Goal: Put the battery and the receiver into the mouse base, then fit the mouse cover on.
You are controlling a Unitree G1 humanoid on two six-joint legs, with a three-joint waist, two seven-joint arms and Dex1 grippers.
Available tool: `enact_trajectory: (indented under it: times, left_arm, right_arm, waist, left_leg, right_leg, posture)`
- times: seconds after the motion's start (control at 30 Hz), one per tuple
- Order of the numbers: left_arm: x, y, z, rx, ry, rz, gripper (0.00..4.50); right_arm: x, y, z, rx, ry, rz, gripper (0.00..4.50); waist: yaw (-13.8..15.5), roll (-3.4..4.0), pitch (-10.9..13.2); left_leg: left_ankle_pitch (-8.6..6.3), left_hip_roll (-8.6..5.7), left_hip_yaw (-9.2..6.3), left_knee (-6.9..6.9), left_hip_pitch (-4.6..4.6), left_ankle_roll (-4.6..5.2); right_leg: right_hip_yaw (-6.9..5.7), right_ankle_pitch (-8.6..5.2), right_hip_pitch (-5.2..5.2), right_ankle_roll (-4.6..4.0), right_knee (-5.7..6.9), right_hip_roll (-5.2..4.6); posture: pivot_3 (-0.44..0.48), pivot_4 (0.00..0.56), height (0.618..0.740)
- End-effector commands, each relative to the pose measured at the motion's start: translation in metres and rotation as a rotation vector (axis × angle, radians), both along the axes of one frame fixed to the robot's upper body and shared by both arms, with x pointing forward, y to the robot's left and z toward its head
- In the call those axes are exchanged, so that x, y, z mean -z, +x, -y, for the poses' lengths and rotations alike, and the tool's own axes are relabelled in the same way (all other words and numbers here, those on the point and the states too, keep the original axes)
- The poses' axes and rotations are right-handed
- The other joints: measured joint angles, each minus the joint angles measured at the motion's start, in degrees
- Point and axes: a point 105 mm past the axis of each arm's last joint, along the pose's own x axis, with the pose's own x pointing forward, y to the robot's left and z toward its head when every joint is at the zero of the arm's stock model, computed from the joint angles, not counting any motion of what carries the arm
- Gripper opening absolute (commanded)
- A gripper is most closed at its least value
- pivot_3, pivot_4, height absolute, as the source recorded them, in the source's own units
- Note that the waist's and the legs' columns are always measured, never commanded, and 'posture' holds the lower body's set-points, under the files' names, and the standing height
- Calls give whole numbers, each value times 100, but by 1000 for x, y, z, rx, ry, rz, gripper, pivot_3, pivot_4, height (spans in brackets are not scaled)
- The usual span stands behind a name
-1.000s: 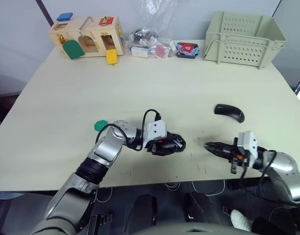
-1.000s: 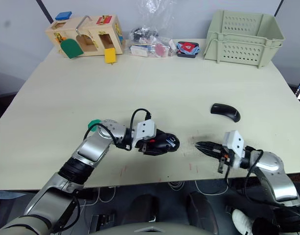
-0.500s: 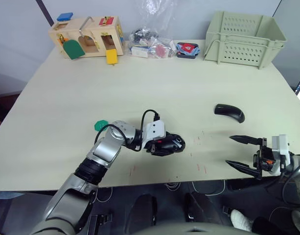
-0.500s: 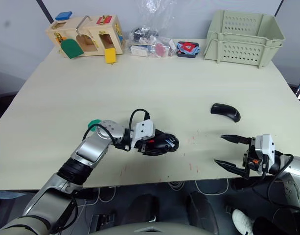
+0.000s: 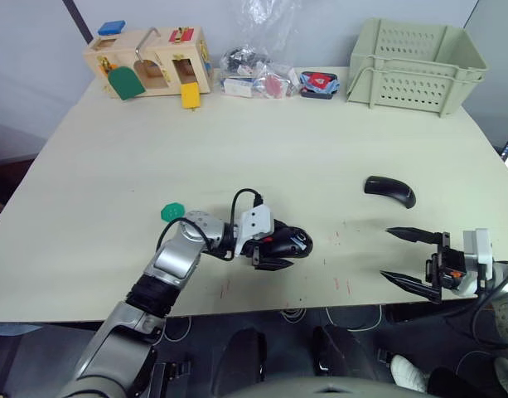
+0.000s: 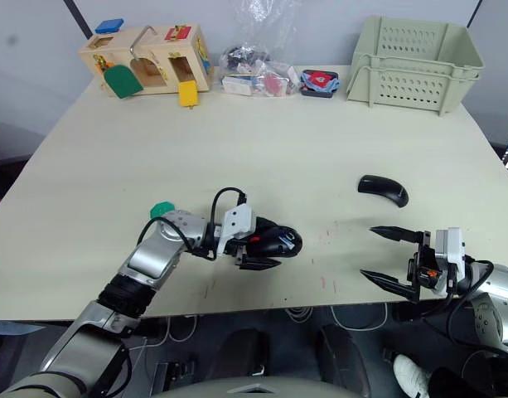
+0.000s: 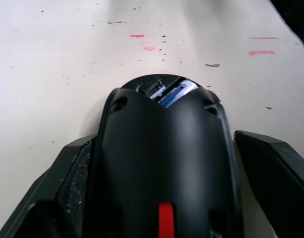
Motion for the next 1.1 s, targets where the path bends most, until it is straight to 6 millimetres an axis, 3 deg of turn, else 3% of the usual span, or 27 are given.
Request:
enact_trajectory:
  times: [0.03, 0.4, 0.57, 0.7, 0.87, 1.1]
  left_arm:
    - [-18, 0, -9, -7, -72, 30, 4439]
    - [-53, -19, -51, -44, -205, 53, 4439]
    - [-57, -29, -72, -73, -202, 67, 4439]
    - [-56, -39, -89, -108, -193, 73, 4439]
    - [-57, -48, -93, -109, -211, 80, 4439]
    - [-71, -51, -93, -96, -238, 99, 4439]
  right_arm:
    - [-8, 0, 2, -1, 17, 45, 4500]
    - [-7, 3, 8, 24, 27, 47, 4500]
    - [-8, 10, 13, 45, 24, 62, 4500]
    - [-11, 26, 26, 148, 13, 78, 4500]
    - [-16, 43, 41, 261, -31, 78, 4500]
    - [-19, 82, 72, 480, -117, 32, 4500]
  waist:
    - [16, 4, 8]
    - [107, 10, 15]
    - [128, 15, 18]
    - [128, 21, 23]
    - [145, 23, 26]
    - [118, 29, 32]
  left_leg:
    - [0, 0, -1, 0, -2, 0]
    - [0, -1, 2, 1, -6, 0]
    - [0, 0, 2, 1, -6, -1]
    - [0, 0, 6, 1, -6, -1]
    - [0, -1, 6, 1, -9, -2]
    - [0, -1, 9, 1, -8, -2]
  right_leg:
    - [-1, 0, 0, 0, 0, 0]
    - [-3, -1, -1, -1, -2, -8]
    - [-6, -1, -1, -2, -2, -9]
    - [-5, -2, -3, -3, -3, -11]
    - [-9, -2, -3, -3, -3, -15]
    - [-7, -2, -5, -4, -3, -12]
  posture:
    - [0, 150, 740]
    - [0, 150, 740]
    - [0, 150, 740]
    - [0, 150, 740]
    - [0, 150, 740]
    - [0, 150, 740]
